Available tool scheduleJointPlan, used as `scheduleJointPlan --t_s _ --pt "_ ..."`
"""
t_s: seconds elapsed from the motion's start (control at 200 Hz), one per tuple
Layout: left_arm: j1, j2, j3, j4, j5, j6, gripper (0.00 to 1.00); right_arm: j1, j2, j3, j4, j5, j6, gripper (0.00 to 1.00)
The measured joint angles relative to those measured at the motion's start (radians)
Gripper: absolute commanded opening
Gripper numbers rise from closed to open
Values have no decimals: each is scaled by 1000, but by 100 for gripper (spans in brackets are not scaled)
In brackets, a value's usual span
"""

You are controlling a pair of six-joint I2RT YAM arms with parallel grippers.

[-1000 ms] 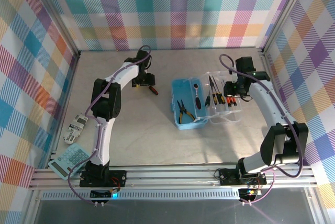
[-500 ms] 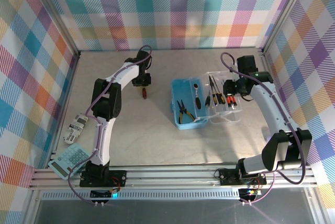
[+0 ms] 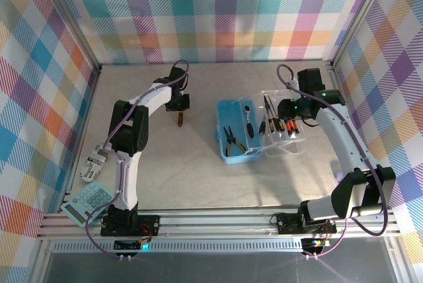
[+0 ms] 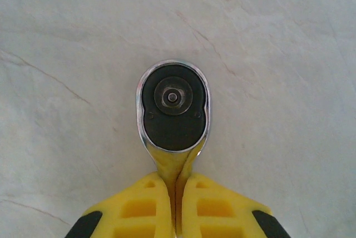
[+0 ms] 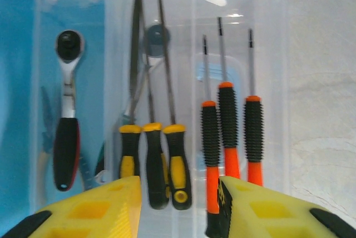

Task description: Pack the tool kit

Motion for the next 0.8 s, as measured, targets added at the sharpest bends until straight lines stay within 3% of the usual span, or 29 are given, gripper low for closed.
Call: scheduleJointPlan --t_s 0.465,0.555,0.715,0.8 --pt "24 -243 -188 35 426 -26 0 154 43 36 107 -195 48 43" --pt "34 -294 -221 89 514 -60 0 201 66 37 153 -251 76 48" --pt "37 -360 -286 221 648 -149 0 283 127 46 251 -357 137 72" --pt "37 -394 -323 309 708 -214 0 314 164 48 313 -416 171 76"
